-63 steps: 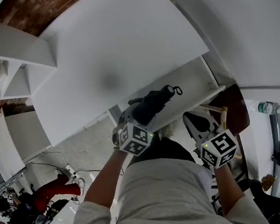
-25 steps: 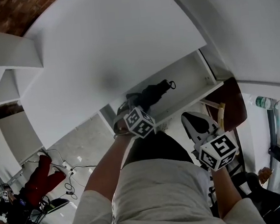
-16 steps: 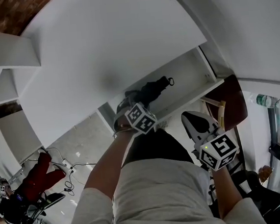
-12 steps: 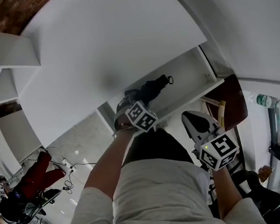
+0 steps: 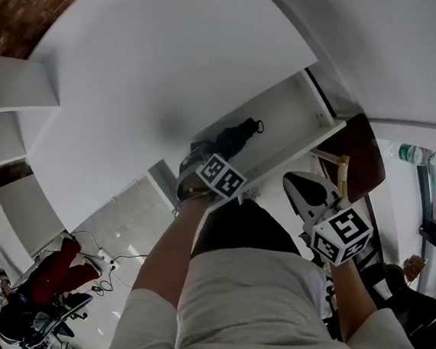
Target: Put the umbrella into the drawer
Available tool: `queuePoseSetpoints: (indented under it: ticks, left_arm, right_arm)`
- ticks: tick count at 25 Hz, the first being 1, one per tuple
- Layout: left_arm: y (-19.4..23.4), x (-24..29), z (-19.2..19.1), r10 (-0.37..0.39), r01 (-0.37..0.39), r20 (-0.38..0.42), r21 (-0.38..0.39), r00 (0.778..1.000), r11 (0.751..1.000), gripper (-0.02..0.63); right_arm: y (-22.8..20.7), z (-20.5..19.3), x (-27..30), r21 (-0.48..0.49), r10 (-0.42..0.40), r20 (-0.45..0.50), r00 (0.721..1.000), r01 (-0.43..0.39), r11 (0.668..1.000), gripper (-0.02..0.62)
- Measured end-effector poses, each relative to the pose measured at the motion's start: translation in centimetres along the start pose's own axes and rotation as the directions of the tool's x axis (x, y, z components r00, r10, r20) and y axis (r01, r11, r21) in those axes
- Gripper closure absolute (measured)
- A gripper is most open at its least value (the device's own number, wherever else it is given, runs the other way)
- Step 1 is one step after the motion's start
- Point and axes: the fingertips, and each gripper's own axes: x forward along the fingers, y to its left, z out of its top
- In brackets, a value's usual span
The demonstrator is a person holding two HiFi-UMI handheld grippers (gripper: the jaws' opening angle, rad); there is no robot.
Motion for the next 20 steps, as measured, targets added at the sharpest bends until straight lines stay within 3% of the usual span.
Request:
queuePoseSetpoints:
  ticks: [20]
  left_arm:
    - [-0.2, 1.8, -0.8, -0.017, 0.018, -0.094, 0.014, 0.995, 1.0, 0.318]
  right_arm:
    - [-0.8, -0.3, -0.6, 0.029, -0.009, 0.011, 1.0, 0.009, 1.0, 0.565]
